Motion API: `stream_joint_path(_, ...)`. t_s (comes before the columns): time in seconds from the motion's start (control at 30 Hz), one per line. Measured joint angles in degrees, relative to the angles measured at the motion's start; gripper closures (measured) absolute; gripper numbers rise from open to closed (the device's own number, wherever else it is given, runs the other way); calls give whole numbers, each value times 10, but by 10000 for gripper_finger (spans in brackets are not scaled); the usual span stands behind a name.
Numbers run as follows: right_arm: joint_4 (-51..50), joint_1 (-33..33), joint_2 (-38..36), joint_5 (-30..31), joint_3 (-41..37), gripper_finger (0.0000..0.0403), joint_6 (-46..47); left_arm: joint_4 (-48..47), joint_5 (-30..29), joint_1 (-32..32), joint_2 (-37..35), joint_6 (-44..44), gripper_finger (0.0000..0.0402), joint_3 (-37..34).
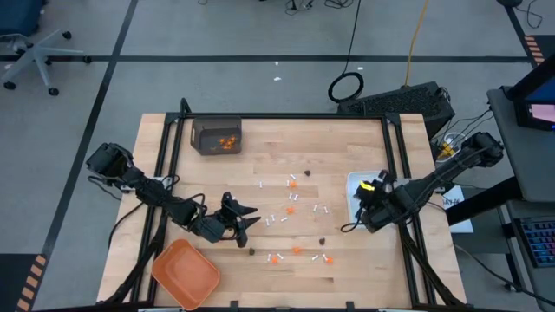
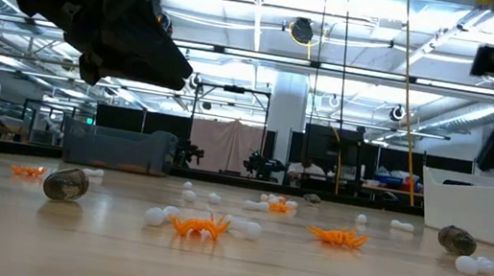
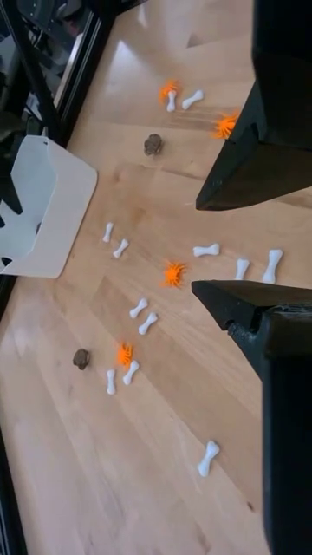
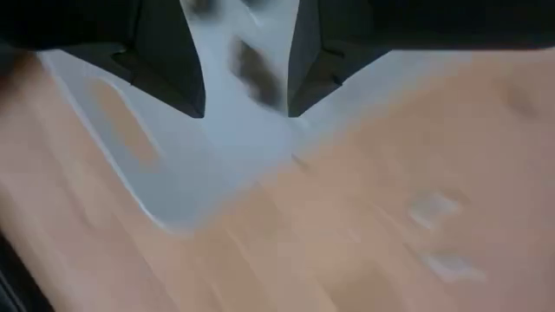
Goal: Sort Halloween decoration
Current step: Put the white bone toy into the orange bin
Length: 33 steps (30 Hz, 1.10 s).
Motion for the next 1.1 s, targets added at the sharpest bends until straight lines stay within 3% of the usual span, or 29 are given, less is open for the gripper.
stream_joint_path(0.13, 147, 30, 1, 55, 0, 255, -73, -1, 3, -1, 0, 2, 263, 0)
stream_joint_path(0.23, 295, 53, 10, 97, 0, 259, -182, -1, 4, -1, 0, 15, 263, 0)
stream_joint_path(0.43, 559, 73, 70, 111, 1, 261, -413, -2, 13, -2, 0, 31, 263, 0)
stream_joint_path(0.97, 890, 59, 311, 109, 1, 261, -634, -75, 39, 8, 0, 35, 263, 0)
stream_joint_path(1.1, 951, 51, 331, 62, 1, 261, -662, -125, 36, 17, 0, 23, 263, 0)
